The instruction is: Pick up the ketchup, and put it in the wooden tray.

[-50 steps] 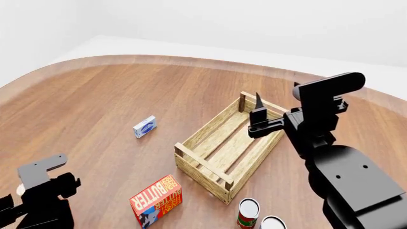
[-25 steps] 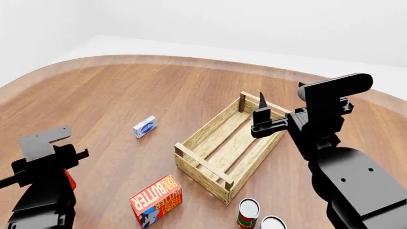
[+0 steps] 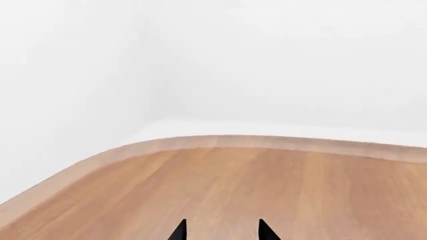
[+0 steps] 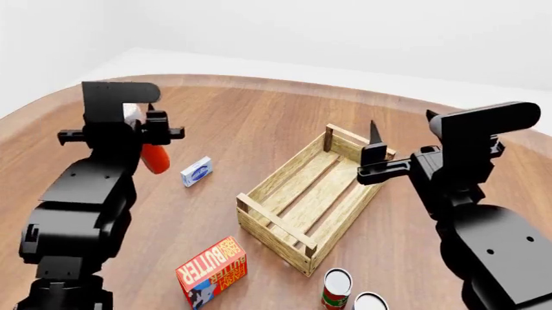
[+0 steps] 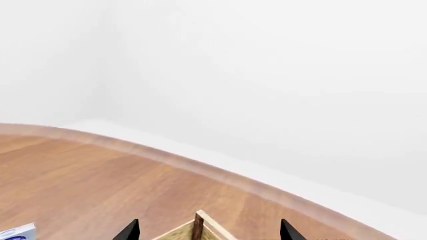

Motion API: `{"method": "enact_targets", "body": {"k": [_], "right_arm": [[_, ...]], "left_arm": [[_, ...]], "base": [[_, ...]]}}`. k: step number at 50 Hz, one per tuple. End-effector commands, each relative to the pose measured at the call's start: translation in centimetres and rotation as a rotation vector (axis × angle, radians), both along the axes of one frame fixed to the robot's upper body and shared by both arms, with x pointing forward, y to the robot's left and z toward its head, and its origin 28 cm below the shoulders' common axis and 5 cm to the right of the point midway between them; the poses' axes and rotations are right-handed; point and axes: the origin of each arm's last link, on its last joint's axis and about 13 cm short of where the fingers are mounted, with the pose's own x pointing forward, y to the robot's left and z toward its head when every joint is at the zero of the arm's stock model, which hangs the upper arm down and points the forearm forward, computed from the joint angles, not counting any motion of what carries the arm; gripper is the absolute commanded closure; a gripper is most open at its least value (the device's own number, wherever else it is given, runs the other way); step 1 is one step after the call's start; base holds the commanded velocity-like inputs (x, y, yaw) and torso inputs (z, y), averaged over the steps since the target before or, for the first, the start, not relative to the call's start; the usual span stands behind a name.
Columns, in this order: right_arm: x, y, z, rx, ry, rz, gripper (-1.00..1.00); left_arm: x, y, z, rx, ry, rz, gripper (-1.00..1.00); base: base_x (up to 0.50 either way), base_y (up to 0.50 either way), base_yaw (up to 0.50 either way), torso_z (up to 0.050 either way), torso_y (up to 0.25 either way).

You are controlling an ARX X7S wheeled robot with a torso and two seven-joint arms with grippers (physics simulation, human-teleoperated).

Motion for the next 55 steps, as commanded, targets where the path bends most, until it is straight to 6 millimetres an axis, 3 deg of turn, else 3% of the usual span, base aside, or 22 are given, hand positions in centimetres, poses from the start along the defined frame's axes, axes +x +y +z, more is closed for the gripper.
{"method": "enact_targets", "body": {"k": [1,19,32,55], "right_arm": [[-0.4,-0.7,0.1,0.010,-0.009,-0.027,-1.00],[-2.1,-2.0,-0.7,0.025,-0.012,-0.096,-1.00],[-3.9,-2.8,-1.3,0.038,-0.013,-0.140,-1.00],[-5.6,-3.5,-1.7,0.043,-0.008,-0.201,-1.00]], "left_arm": [[1.9,-4.7,2.6,0.047,-0.047,-0.282,1.00],[5.4,-11.6,1.3,0.099,-0.107,-0.537,1.00],[5.9,-15.2,0.3,0.046,-0.077,-0.616,1.00],[4.6,-17.8,-0.6,0.053,-0.042,-0.636,1.00]], "base": [[0.00,0.00,0.00,0.000,0.000],[0.00,0.00,0.00,0.000,0.000],[0.00,0.00,0.00,0.000,0.001],[0.00,0.00,0.00,0.000,0.000]]}}
